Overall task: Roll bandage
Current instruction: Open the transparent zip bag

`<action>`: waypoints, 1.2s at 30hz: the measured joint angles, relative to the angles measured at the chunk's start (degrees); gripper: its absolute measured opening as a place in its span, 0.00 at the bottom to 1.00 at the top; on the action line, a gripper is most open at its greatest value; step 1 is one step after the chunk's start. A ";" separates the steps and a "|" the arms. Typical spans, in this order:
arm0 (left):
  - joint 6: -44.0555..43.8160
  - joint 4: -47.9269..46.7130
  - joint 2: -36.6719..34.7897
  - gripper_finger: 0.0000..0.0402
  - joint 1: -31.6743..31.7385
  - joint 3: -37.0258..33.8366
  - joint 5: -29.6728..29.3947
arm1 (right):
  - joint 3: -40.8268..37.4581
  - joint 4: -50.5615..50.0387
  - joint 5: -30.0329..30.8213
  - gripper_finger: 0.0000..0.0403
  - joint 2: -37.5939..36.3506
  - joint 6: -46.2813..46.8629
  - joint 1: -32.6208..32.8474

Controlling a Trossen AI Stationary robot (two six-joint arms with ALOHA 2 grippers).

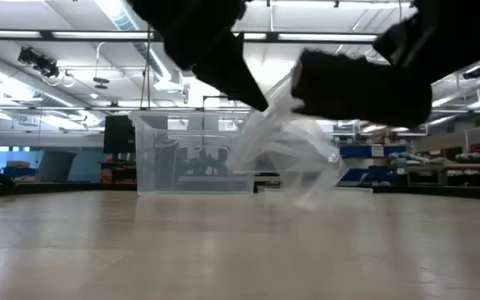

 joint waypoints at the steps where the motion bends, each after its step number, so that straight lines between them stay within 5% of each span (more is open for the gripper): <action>1: 0.11 -1.18 0.00 0.00 -0.02 0.02 -0.18 | -0.05 -0.82 -0.71 0.11 0.27 0.55 -0.20; 10: 0.04 -16.12 0.00 0.00 -0.14 4.83 -1.94 | -0.17 0.11 -3.78 0.16 7.03 1.36 -0.65; 30: -0.24 -20.70 -0.04 0.00 -1.13 5.49 0.13 | -0.06 1.62 -4.18 0.61 5.87 1.28 -0.58; 36: 0.61 -20.31 -0.04 0.00 -1.24 5.49 0.18 | 3.51 1.44 5.64 0.60 3.65 -5.66 -0.05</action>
